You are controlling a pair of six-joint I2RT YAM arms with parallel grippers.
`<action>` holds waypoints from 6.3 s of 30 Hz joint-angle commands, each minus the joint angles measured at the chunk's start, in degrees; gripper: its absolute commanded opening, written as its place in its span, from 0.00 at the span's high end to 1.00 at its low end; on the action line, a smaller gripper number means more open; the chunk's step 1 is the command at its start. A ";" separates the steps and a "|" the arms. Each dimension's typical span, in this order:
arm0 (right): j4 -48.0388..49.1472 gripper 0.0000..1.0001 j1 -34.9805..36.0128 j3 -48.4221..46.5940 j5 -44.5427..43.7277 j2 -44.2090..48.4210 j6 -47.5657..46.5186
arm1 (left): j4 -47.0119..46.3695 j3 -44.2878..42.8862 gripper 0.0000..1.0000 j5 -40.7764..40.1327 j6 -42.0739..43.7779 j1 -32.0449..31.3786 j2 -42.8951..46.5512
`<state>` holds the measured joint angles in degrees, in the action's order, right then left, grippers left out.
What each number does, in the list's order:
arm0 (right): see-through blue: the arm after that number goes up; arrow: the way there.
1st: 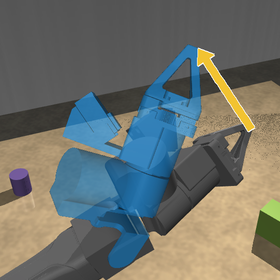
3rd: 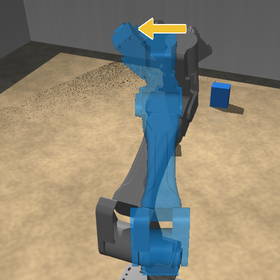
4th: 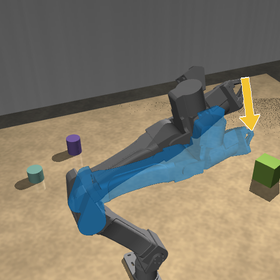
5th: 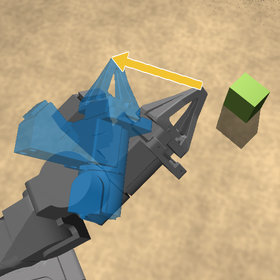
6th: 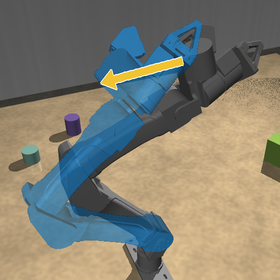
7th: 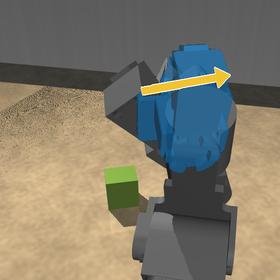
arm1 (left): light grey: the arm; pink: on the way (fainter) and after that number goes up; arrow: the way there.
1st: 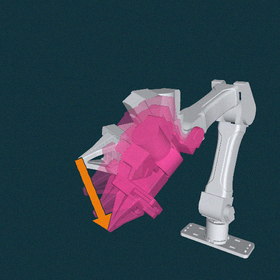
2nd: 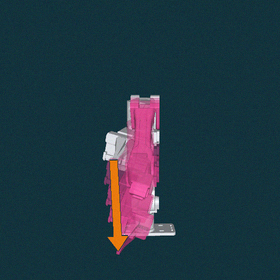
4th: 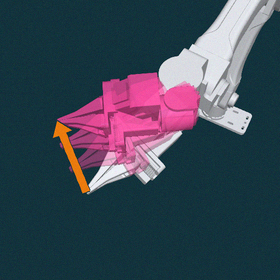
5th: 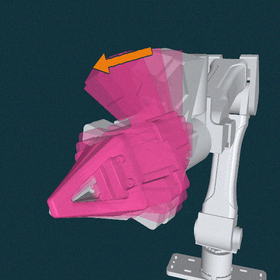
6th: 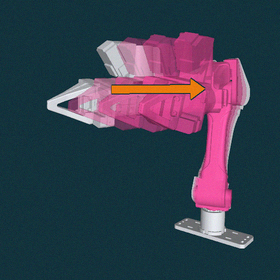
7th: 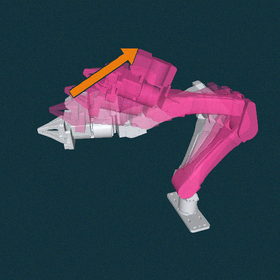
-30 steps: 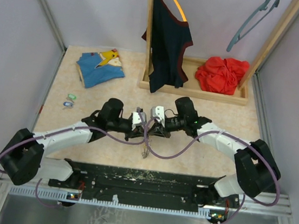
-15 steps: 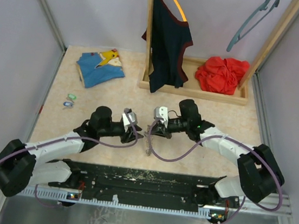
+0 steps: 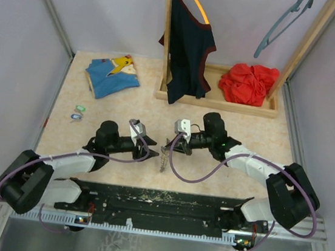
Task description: Put the keys on the keyring
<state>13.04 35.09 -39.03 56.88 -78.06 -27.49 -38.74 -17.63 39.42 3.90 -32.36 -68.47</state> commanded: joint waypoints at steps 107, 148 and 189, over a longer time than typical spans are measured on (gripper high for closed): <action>22.74 1.00 0.28 5.00 1.65 1.85 12.24 | -40.36 8.10 0.37 3.55 -8.85 -1.30 -7.15; 23.98 1.00 0.25 5.28 2.35 2.55 13.43 | -36.43 1.70 0.76 9.22 -11.02 -1.30 -14.44; -13.61 0.73 -2.52 -4.27 -2.76 5.58 -13.38 | 51.28 -32.46 0.99 -33.23 19.02 -20.40 -6.55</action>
<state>-7.66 34.20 -44.91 48.80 -71.05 -39.55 5.56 -46.59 8.84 21.63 -51.96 -74.89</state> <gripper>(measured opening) 0.268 0.008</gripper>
